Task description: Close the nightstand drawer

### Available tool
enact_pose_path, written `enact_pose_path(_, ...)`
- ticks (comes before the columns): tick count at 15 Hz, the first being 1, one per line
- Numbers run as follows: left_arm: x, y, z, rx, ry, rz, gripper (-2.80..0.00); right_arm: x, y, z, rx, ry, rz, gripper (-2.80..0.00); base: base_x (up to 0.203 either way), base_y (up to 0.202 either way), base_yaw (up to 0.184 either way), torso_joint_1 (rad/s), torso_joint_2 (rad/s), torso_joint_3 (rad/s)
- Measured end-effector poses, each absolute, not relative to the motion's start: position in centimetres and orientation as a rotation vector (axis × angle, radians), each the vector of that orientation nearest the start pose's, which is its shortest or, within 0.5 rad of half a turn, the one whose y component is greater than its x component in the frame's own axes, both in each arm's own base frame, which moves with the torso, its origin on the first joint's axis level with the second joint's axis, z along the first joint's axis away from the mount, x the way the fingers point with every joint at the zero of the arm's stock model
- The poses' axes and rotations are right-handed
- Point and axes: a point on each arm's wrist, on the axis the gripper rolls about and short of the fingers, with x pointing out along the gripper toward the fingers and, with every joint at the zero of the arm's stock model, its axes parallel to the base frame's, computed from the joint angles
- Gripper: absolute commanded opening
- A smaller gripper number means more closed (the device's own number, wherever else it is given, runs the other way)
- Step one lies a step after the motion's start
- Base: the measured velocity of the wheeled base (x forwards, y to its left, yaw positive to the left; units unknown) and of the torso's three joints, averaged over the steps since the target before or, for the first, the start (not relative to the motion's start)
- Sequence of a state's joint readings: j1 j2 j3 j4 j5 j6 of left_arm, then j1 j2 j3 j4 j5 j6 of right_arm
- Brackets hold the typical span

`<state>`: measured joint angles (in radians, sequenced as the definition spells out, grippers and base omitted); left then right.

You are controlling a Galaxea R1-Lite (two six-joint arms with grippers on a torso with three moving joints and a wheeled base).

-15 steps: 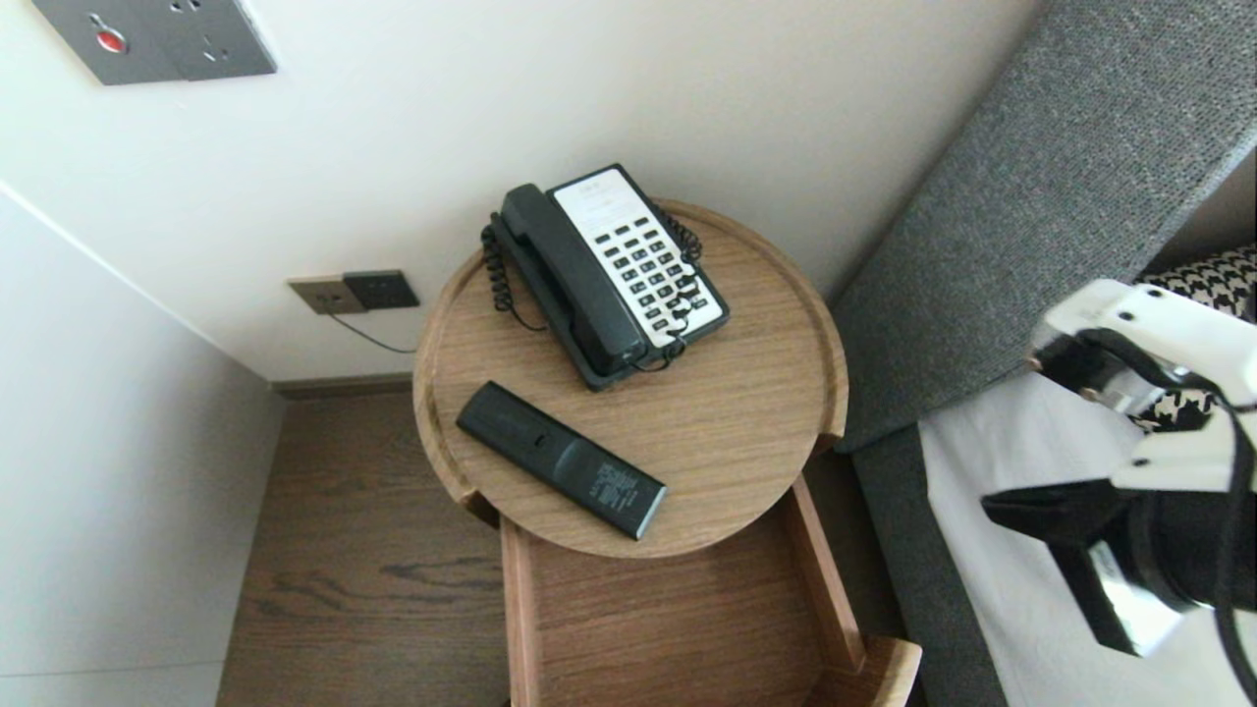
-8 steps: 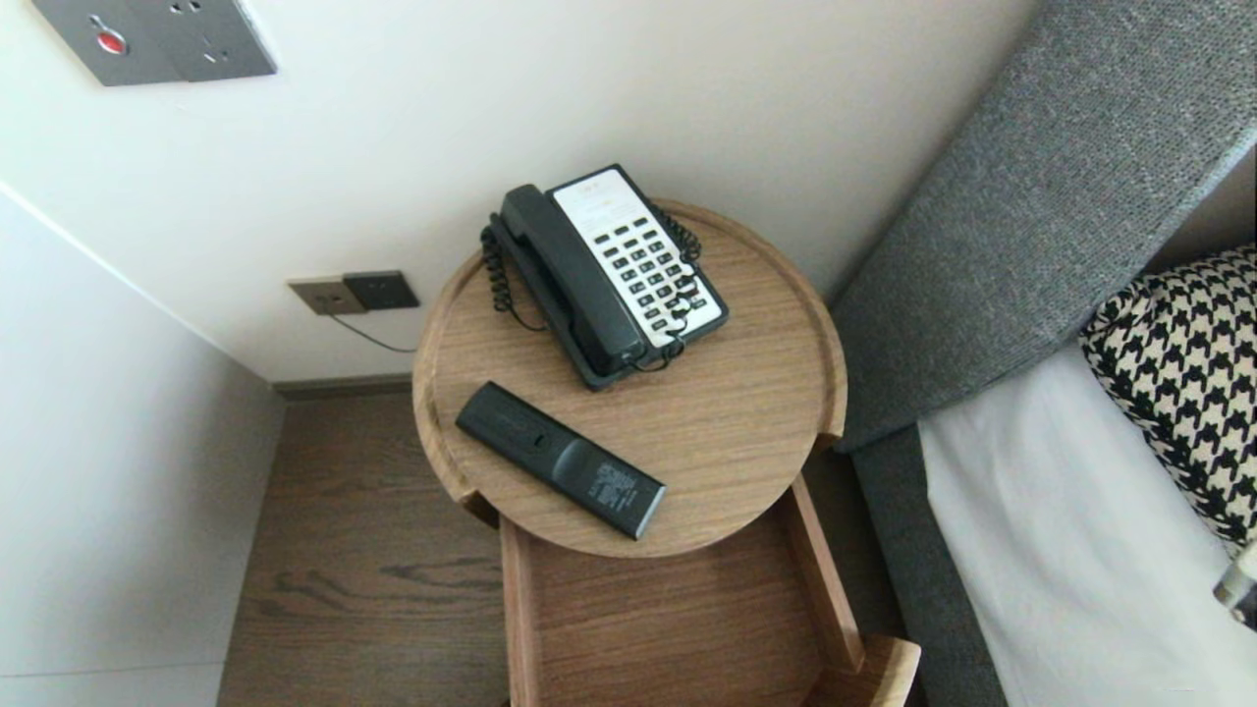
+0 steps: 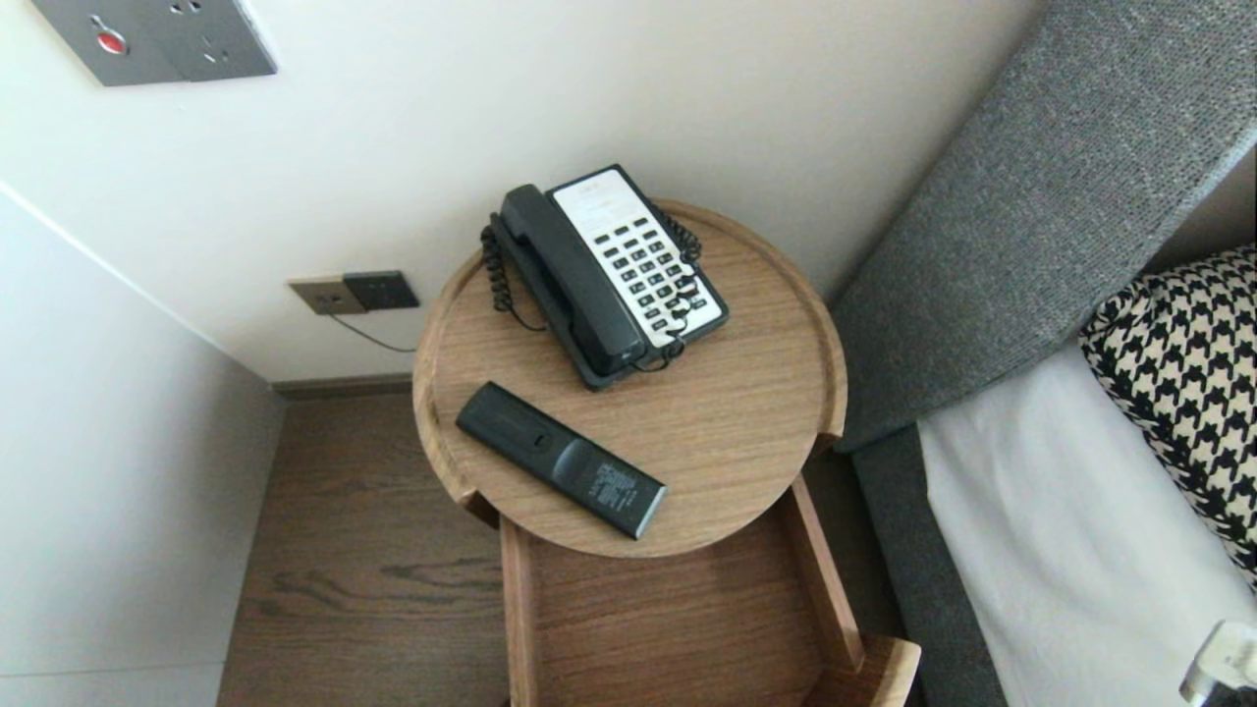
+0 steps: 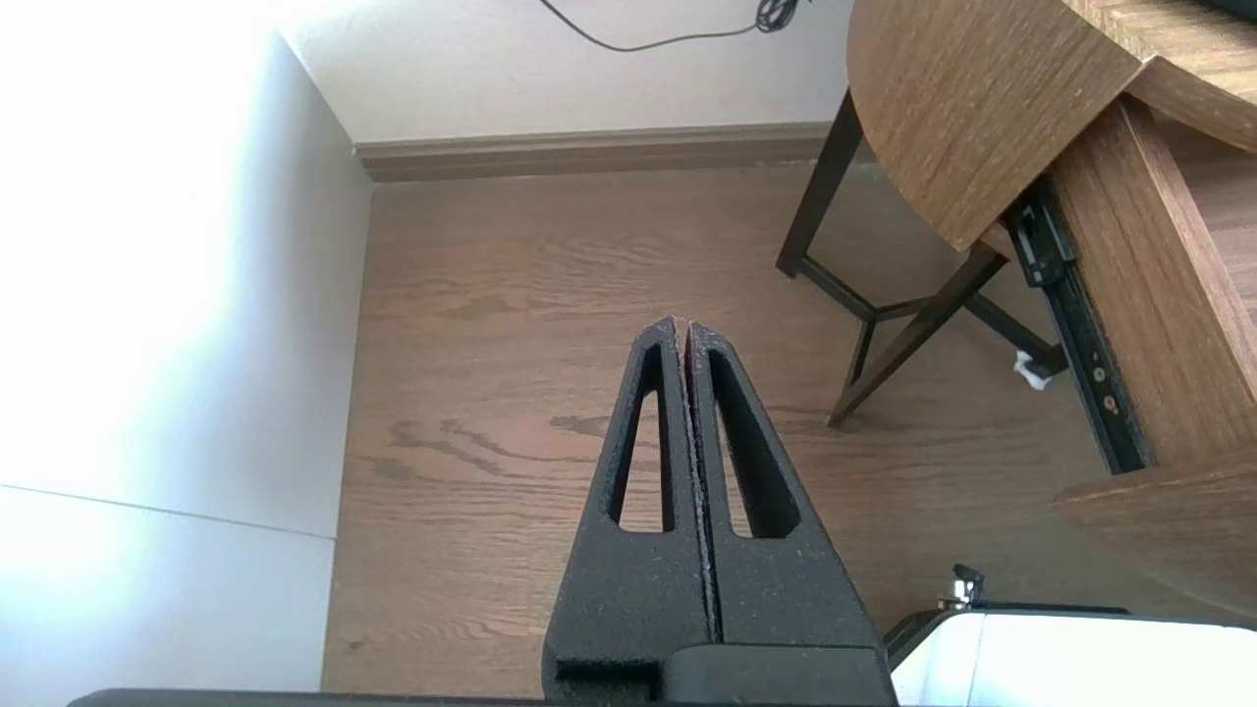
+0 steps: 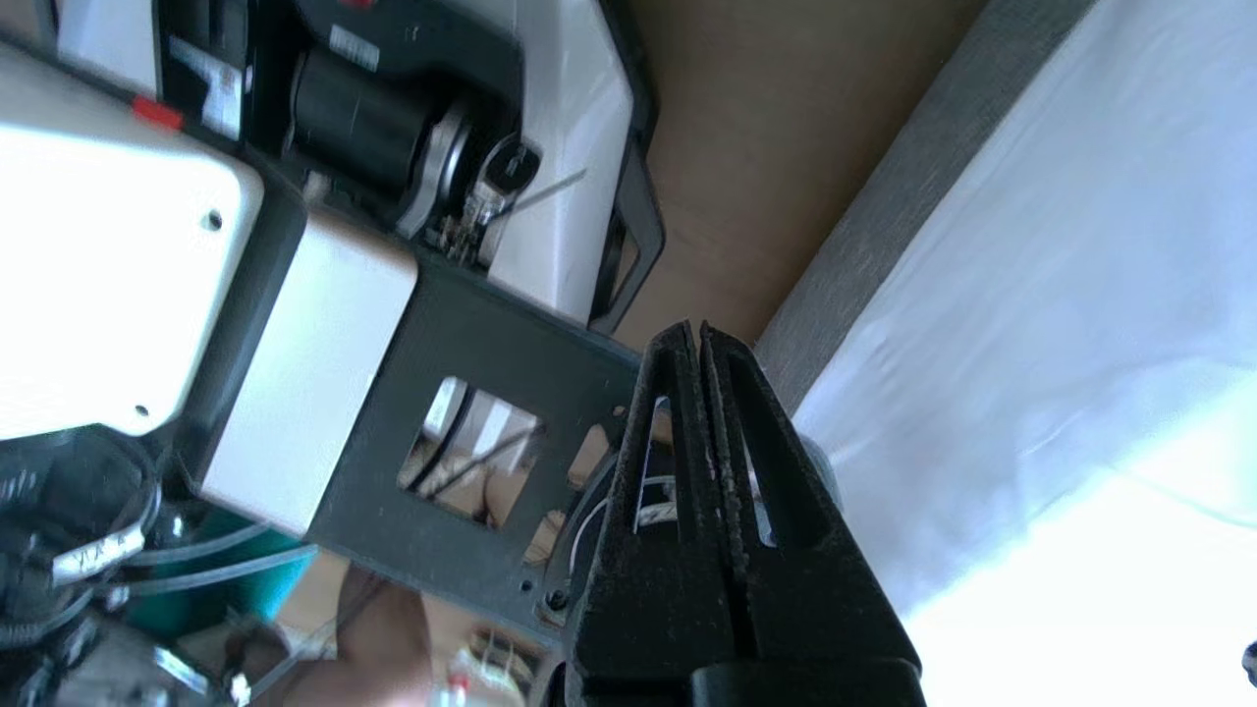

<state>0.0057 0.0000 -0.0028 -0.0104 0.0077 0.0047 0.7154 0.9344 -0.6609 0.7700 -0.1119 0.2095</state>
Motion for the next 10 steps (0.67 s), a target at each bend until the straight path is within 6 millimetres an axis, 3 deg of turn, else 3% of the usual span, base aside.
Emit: enact_pose_path(10, -2.3, 0.0, 7.7, 0.005, -0.014, 0.013, -2.8, 8.2, 8.3, 16.3, -0.327, 1.071, 0.522, -2.8, 0.0, 0.0, 0.0, 0.0, 0.0, 0.0)
